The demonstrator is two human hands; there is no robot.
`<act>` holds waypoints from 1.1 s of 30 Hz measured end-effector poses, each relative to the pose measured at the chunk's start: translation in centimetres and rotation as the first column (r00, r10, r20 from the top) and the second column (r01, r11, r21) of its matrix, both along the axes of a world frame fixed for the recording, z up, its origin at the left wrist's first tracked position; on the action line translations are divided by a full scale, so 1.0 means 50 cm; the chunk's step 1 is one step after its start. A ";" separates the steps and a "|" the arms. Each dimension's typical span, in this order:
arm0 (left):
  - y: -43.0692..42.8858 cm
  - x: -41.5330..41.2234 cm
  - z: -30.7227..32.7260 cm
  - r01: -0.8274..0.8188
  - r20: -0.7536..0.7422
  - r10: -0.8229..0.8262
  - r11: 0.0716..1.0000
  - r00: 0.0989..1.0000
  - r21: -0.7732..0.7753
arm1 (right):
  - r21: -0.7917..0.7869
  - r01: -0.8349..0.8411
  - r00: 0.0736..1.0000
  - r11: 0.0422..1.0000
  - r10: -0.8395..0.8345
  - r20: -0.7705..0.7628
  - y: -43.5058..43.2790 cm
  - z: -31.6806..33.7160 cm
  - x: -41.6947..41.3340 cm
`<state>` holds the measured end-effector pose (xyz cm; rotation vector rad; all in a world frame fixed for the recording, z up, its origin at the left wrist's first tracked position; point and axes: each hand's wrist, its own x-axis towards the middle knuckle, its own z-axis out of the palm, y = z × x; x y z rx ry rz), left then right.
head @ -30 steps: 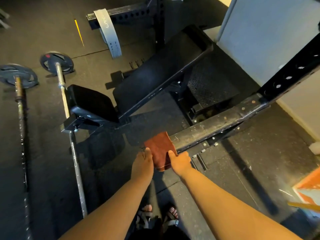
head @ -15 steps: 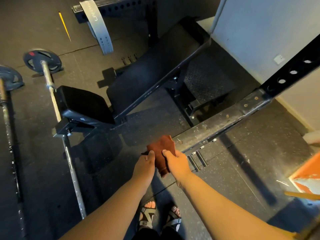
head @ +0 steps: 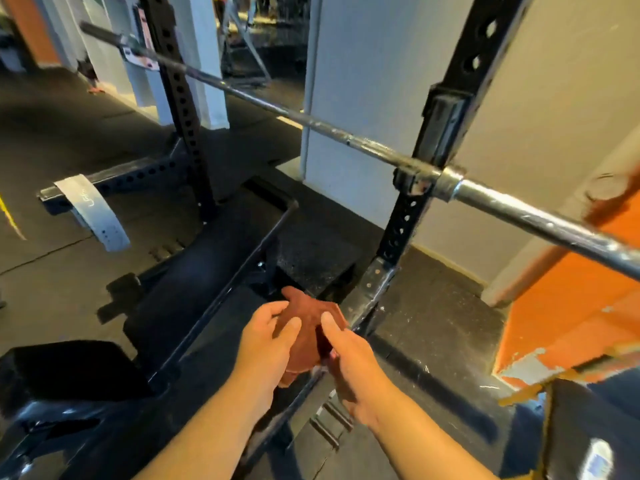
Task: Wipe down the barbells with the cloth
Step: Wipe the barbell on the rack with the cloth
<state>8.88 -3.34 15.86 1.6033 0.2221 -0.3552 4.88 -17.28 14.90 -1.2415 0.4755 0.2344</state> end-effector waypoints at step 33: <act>-0.663 -0.074 0.319 0.493 0.609 -0.526 0.836 0.595 0.241 | -0.708 0.630 0.769 0.317 -0.383 0.512 -0.578 0.288 -0.200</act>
